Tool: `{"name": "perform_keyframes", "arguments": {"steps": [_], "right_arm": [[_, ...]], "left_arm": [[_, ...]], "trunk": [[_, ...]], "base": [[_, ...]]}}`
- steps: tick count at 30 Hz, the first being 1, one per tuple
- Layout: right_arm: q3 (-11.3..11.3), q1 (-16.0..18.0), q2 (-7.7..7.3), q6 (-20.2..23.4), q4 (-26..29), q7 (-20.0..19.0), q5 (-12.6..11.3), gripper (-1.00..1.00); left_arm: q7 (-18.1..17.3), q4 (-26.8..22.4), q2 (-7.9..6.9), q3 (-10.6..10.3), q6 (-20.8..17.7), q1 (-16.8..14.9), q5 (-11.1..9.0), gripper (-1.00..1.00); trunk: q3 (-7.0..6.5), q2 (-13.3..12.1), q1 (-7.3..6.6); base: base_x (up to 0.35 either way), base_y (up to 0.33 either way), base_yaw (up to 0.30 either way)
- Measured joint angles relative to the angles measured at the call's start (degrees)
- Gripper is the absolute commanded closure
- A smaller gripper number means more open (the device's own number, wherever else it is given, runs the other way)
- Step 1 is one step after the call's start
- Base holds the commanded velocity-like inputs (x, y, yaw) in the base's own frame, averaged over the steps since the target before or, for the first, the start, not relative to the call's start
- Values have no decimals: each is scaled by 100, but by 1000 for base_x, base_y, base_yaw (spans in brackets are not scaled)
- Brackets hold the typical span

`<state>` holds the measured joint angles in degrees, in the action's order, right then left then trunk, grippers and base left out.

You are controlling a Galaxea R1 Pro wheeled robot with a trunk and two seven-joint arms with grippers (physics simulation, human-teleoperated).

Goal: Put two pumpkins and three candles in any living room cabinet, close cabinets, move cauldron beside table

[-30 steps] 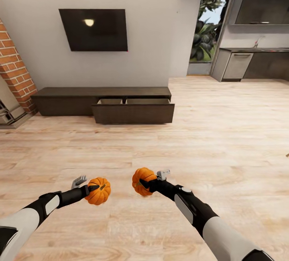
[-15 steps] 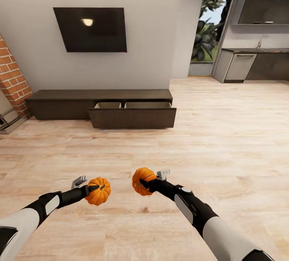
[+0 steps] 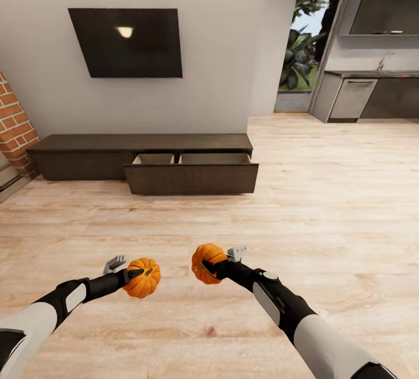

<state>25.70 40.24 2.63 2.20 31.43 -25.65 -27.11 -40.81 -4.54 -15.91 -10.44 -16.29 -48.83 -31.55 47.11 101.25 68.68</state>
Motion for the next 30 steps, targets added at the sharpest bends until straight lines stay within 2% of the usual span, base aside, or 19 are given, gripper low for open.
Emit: {"name": "perform_keyframes", "arguments": {"steps": [16, 21, 30], "right_arm": [[-3, 0, 0, -12, -53, 1, 5, 100], [0, -1, 0, -170, -19, -5, 17, 100], [0, 0, 0, -182, -29, -9, 15, 100]], "left_arm": [[0, 0, 0, -3, 0, 0, 0, 100], [0, 0, 0, 0, 0, 2, 0, 100], [0, 0, 0, -3, 0, 2, 0, 100]], "trunk": [[0, 0, 0], [0, 0, 0], [-40, 0, 0]], "base": [[336, 0, 0], [336, 0, -8], [336, 0, -152]]}}
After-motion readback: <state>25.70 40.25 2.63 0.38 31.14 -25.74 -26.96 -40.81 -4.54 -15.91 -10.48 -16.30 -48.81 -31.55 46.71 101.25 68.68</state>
